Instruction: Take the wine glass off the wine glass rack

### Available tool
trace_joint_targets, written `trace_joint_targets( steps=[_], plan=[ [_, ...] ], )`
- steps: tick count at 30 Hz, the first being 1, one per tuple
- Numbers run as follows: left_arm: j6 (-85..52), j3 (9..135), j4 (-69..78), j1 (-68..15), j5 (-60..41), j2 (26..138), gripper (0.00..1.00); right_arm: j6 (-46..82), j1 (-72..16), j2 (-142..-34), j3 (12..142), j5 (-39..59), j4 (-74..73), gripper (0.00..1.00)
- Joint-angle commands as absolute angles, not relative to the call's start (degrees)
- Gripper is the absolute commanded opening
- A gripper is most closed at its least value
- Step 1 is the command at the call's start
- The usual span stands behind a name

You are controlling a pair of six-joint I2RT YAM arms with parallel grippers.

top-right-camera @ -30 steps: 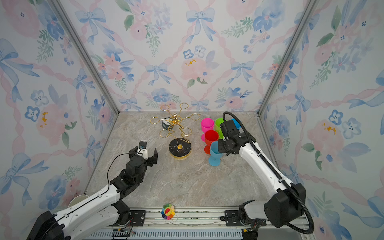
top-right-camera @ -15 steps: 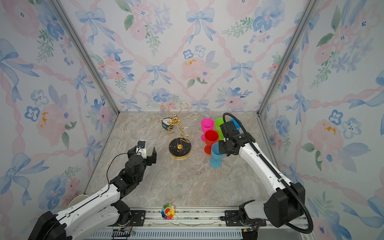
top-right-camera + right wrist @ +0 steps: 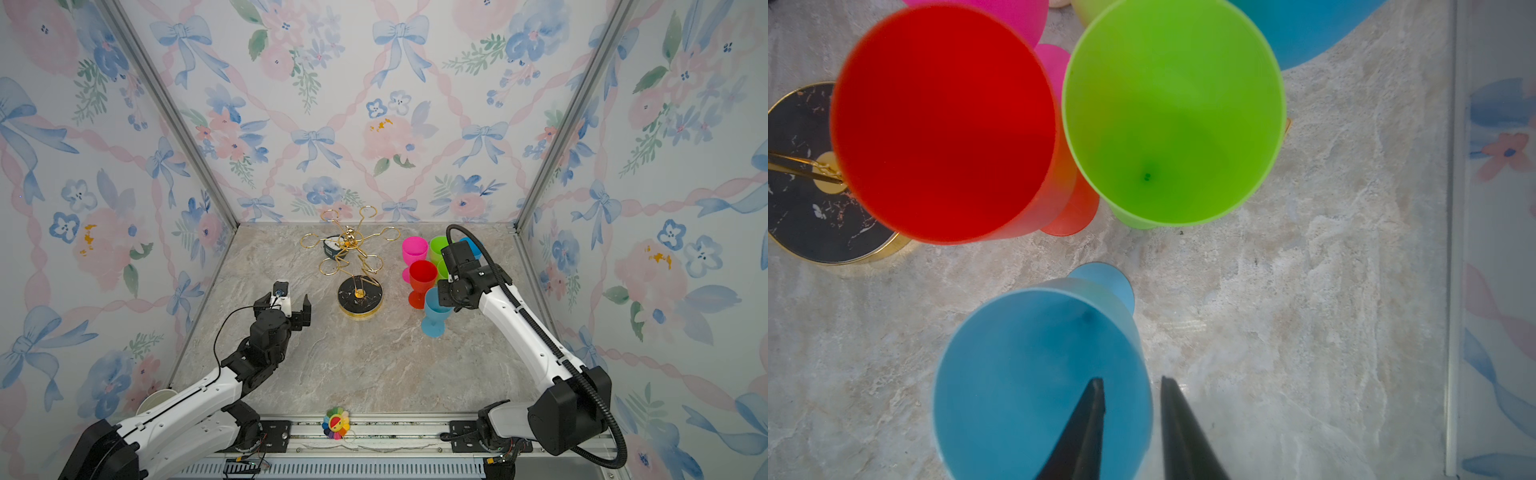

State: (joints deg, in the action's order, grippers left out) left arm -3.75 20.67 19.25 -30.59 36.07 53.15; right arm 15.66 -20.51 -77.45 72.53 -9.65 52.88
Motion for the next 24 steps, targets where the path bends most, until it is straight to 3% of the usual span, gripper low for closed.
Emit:
trace_joint_targets(
  steps=[1,4,8,13,24],
  plan=[
    [-4.90,20.04,22.08,-28.18,34.79,53.84,0.98,15.00,-19.27,-75.20,75.24,-9.01,53.48,0.36],
    [-5.10,19.44,24.42,-25.98,33.49,54.21,0.98,15.29,-18.19,-73.50,75.12,-8.77,51.71,0.60],
    [-5.16,18.03,28.54,-23.42,32.44,55.37,0.98,16.28,-15.05,-70.89,73.68,-7.12,47.11,0.73],
    [-4.36,16.56,33.90,-20.76,31.91,58.70,0.98,17.56,-9.72,-67.25,68.59,-4.84,37.65,0.78],
    [-1.43,11.73,49.80,-15.56,30.03,65.00,0.98,16.03,-1.22,-61.22,48.99,-12.95,16.68,0.87]
  ],
)
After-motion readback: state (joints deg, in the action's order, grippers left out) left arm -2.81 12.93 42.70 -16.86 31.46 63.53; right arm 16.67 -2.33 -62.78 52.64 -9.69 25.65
